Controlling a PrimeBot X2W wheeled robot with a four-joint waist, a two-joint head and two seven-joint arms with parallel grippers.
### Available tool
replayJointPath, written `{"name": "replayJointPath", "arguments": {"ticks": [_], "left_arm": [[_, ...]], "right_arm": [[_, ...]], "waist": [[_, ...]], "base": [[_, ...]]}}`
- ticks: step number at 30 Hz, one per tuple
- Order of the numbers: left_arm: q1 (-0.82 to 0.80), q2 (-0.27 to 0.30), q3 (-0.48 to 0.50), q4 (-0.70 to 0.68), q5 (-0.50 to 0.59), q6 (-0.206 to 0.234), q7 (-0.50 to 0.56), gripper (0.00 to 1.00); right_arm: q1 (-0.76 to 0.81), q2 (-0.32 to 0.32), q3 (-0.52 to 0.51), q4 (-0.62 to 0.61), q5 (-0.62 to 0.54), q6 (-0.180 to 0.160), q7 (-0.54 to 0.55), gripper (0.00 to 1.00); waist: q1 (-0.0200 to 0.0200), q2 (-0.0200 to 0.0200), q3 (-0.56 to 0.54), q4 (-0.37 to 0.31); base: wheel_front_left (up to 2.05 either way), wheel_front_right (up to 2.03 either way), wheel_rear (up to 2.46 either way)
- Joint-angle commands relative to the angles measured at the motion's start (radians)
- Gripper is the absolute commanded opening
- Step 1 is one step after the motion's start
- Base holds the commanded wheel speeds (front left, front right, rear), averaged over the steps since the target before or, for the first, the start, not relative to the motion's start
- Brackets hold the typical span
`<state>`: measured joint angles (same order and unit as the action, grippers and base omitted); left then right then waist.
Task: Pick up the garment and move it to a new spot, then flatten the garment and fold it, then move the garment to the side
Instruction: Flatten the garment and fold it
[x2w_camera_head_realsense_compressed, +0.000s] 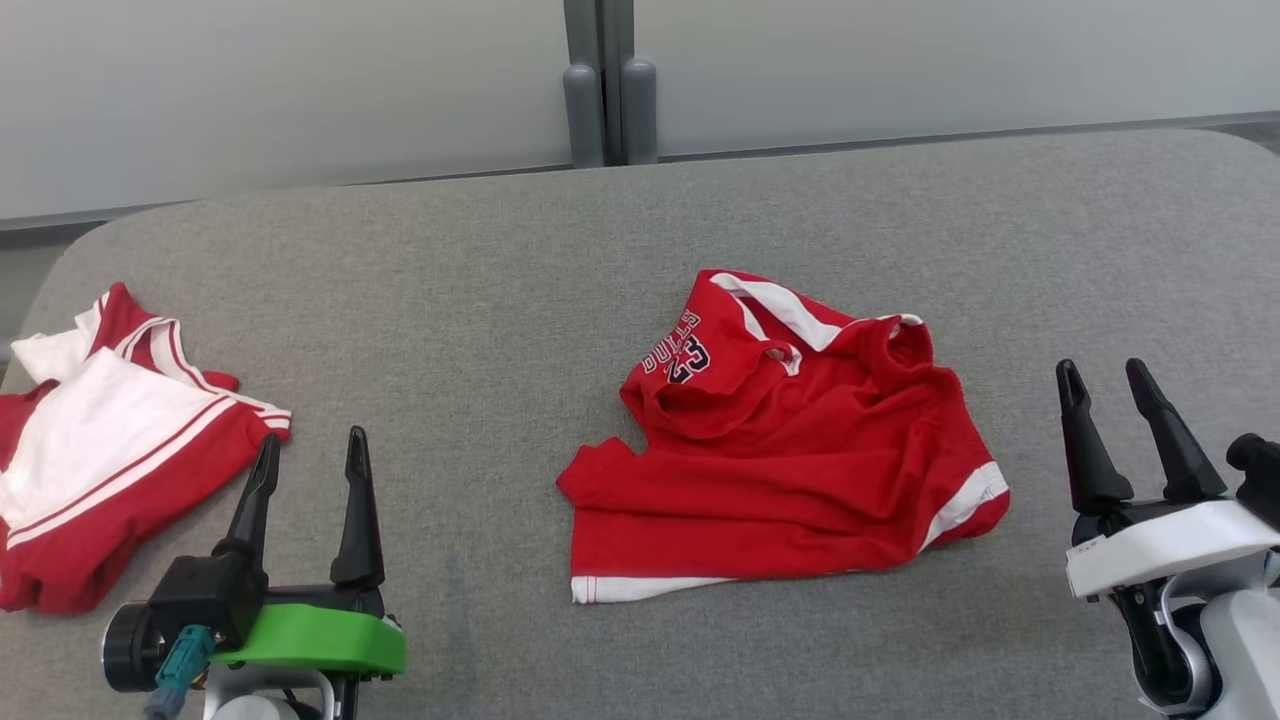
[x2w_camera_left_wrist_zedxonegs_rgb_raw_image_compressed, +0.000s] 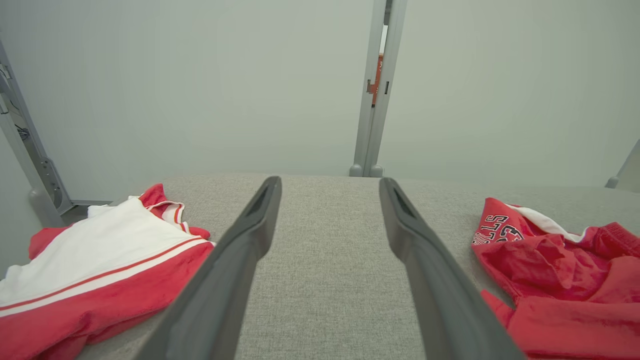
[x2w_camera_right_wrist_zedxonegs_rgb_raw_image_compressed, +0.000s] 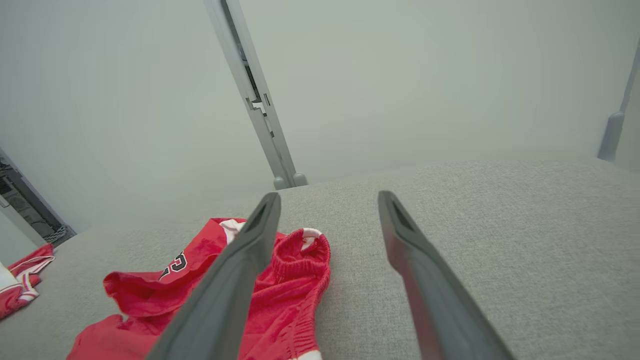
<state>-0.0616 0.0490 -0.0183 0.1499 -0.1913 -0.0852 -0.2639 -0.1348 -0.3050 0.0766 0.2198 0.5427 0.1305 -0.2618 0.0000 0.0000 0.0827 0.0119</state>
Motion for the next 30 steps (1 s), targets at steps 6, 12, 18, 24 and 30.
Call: {"name": "replayJointPath", "arguments": {"ticks": [6, 12, 18, 24, 30], "left_arm": [[0.026, 0.003, 0.021, -0.004, 0.018, -0.011, -0.001, 1.00], [0.047, 0.003, 0.027, -0.001, 0.042, -0.020, -0.001, 1.00], [0.057, 0.003, 0.029, -0.001, 0.050, -0.026, -0.001, 1.00], [0.061, 0.003, 0.035, 0.011, 0.050, -0.028, -0.001, 1.00], [0.067, 0.003, 0.035, 0.023, 0.049, -0.031, -0.001, 1.00]], "right_arm": [[0.100, 0.059, -0.069, -0.120, -0.090, 0.000, -0.003, 1.00], [0.194, 0.095, -0.079, -0.185, -0.169, 0.000, -0.004, 1.00], [0.235, 0.117, -0.061, -0.204, -0.220, 0.000, -0.004, 1.00], [0.251, 0.124, -0.032, -0.198, -0.274, 0.000, -0.004, 1.00], [0.250, 0.131, -0.020, -0.189, -0.301, 0.000, -0.003, 1.00]], "waist": [[0.0000, 0.0000, -0.035, -0.016], [0.0000, 0.0000, -0.070, -0.013], [0.0000, 0.0000, -0.078, -0.004], [0.0000, 0.0000, -0.082, 0.006], [0.0000, 0.0000, -0.082, 0.011]], "base": [[0.00, 0.00, 0.00], [0.00, 0.00, 0.00], [0.00, 0.00, 0.00], [0.00, 0.00, 0.00], [0.00, 0.00, 0.00]]}}
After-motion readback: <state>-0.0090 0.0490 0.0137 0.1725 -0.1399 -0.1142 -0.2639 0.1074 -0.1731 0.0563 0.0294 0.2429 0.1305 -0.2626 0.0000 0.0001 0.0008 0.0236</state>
